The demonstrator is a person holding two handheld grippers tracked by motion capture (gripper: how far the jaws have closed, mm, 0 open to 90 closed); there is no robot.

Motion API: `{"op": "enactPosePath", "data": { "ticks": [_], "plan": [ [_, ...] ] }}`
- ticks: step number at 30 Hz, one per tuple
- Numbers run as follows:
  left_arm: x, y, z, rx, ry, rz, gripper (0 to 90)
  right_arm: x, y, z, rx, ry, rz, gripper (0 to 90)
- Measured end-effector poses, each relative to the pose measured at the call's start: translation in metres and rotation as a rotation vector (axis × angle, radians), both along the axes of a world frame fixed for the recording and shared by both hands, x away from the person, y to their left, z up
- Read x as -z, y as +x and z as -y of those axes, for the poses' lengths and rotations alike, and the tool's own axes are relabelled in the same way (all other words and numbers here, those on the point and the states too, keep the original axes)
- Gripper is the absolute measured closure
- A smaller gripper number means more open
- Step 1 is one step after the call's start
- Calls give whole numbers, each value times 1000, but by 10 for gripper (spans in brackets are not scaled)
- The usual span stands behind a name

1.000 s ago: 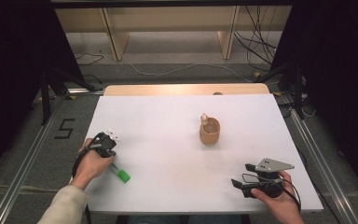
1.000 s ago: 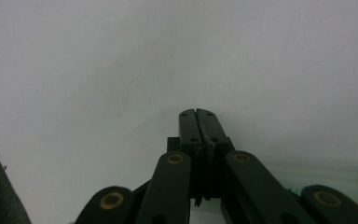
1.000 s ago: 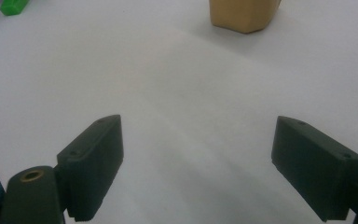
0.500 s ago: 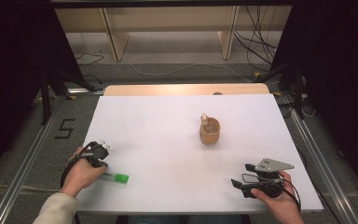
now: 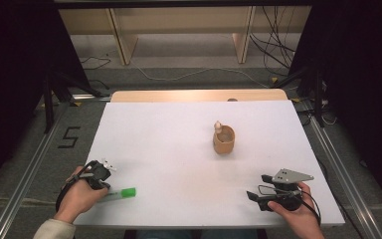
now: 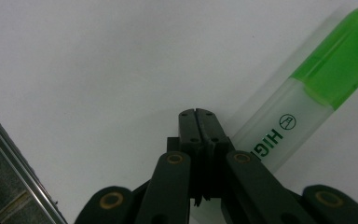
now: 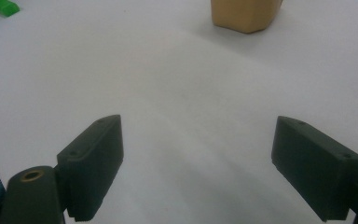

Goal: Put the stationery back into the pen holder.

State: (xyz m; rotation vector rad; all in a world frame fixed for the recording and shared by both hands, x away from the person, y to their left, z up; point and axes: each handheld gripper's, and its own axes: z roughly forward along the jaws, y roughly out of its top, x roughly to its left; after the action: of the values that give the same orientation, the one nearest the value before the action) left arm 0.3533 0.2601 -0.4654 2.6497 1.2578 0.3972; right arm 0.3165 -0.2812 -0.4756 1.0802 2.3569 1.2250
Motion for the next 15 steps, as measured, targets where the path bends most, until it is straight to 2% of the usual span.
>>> {"op": "enactPosePath", "data": {
  "ticks": [6,11,15],
  "plan": [
    [0,-2,-3,-6,-23,3,897,0,0,0,0,0,-2,175],
    [0,-2,-2,4,-10,8,888,0,0,0,1,1,-2,175],
    [-2,1,-3,21,-7,25,844,0,0,0,0,-3,-4,175]
  ]
}}
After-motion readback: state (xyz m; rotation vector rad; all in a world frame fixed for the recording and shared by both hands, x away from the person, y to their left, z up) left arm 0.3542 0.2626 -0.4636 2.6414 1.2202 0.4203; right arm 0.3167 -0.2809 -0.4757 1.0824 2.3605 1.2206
